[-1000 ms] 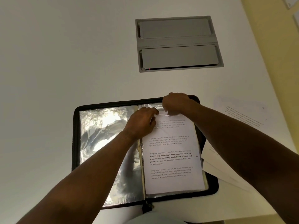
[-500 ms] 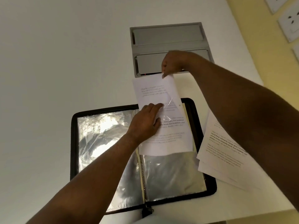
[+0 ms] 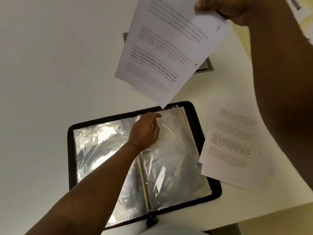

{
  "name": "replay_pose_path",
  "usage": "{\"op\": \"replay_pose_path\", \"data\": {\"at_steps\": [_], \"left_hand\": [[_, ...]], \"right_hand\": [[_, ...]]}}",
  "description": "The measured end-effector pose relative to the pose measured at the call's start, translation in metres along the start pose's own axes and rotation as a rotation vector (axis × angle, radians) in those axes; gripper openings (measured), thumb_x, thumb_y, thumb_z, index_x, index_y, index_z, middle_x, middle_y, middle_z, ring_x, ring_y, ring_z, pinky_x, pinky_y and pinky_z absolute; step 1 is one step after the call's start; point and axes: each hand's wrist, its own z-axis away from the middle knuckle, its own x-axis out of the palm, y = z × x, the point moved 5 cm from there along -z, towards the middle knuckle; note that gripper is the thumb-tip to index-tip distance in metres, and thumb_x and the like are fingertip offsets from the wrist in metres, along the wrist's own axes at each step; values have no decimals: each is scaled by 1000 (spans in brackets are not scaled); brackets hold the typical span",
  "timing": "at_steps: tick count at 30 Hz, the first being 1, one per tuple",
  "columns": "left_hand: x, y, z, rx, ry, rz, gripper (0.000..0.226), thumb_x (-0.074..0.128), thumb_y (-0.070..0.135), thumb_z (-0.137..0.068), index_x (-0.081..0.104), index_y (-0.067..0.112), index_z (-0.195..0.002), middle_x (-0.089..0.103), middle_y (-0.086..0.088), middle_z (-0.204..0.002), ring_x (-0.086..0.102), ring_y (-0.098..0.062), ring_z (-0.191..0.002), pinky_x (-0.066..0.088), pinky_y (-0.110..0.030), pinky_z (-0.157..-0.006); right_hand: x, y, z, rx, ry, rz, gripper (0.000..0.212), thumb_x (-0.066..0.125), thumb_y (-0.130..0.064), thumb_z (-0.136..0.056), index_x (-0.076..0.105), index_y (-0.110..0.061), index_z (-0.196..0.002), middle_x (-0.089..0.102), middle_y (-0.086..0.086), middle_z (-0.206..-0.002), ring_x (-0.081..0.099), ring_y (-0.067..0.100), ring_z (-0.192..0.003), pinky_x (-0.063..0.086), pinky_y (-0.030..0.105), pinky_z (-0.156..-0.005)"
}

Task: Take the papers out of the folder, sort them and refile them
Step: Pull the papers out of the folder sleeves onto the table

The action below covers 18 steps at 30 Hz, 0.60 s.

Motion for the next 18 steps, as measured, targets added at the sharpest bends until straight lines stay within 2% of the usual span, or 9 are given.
{"op": "replay_pose_path", "data": {"at_steps": [2, 5, 8, 10, 12, 13, 14, 16, 18], "left_hand": [[5, -4, 0, -41, -21, 50, 37, 49, 18, -85, 61, 18, -120, 61, 3, -107, 58, -14, -99, 50, -31, -81], [15, -5, -1, -62, -135, 25, 51, 52, 21, -82, 52, 17, -133, 55, -3, -130, 51, -22, -119, 47, -36, -96], [26, -7, -2, -98, -253, -59, 67, 57, 26, -82, 36, 16, -145, 36, -7, -150, 38, -27, -135, 41, -43, -106], [33, -9, 0, -95, -279, -154, 77, 62, 28, -84, 25, 16, -151, 18, -10, -159, 23, -31, -144, 35, -46, -112], [35, -8, 1, -86, -264, -241, 86, 64, 27, -86, 12, 18, -154, -3, -9, -162, 6, -32, -148, 31, -47, -114], [35, -6, 3, -101, -253, -264, 91, 65, 25, -86, 6, 21, -155, -13, -6, -161, -1, -31, -149, 32, -46, -112], [35, -6, 5, -125, -239, -269, 95, 67, 21, -86, 1, 24, -155, -21, -3, -160, -5, -30, -149, 36, -44, -108], [35, -6, 8, -154, -219, -258, 102, 71, 16, -83, -1, 26, -155, -25, 0, -159, -4, -28, -149, 42, -43, -103], [41, -13, 11, -166, -275, -282, 103, 75, 26, -80, 5, 24, -155, -23, -2, -160, 0, -29, -149, 38, -45, -109]], "right_hand": [[-23, 19, 21, 4, 89, -85, 16, 65, -40, -88, 52, -32, -83, 58, -18, -90, 58, -11, -78, 47, 13, -70], [-52, 59, 55, 32, 200, -146, 8, 66, -26, -90, 58, -27, -90, 58, -12, -85, 60, -12, -64, 48, 8, -58], [-70, 105, 86, 142, 195, -171, 36, 68, -30, -82, 60, -17, -115, 64, -3, -92, 64, -7, -62, 50, 9, -56], [-77, 137, 103, 239, 142, -128, 41, 68, -29, -85, 60, -15, -123, 64, 3, -105, 67, 2, -75, 52, 15, -68], [-76, 164, 119, 326, 19, -39, 53, 75, -50, -76, 65, -20, -118, 65, 1, -110, 64, 16, -92, 51, 28, -81], [-73, 179, 125, 363, -47, -7, 64, 81, -62, -61, 68, -25, -112, 68, -2, -107, 66, 18, -91, 54, 30, -79], [-70, 194, 130, 407, -102, 0, 73, 84, -66, -48, 70, -25, -107, 72, -2, -100, 69, 15, -86, 58, 27, -73], [-54, 218, 143, 455, -222, -57, 81, 90, -59, -36, 70, -16, -102, 75, 2, -91, 71, 12, -72, 58, 24, -59], [-37, 240, 152, 481, -301, -14, 76, 89, -62, -34, 73, -18, -94, 75, 6, -97, 71, 16, -78, 58, 28, -67]]}}
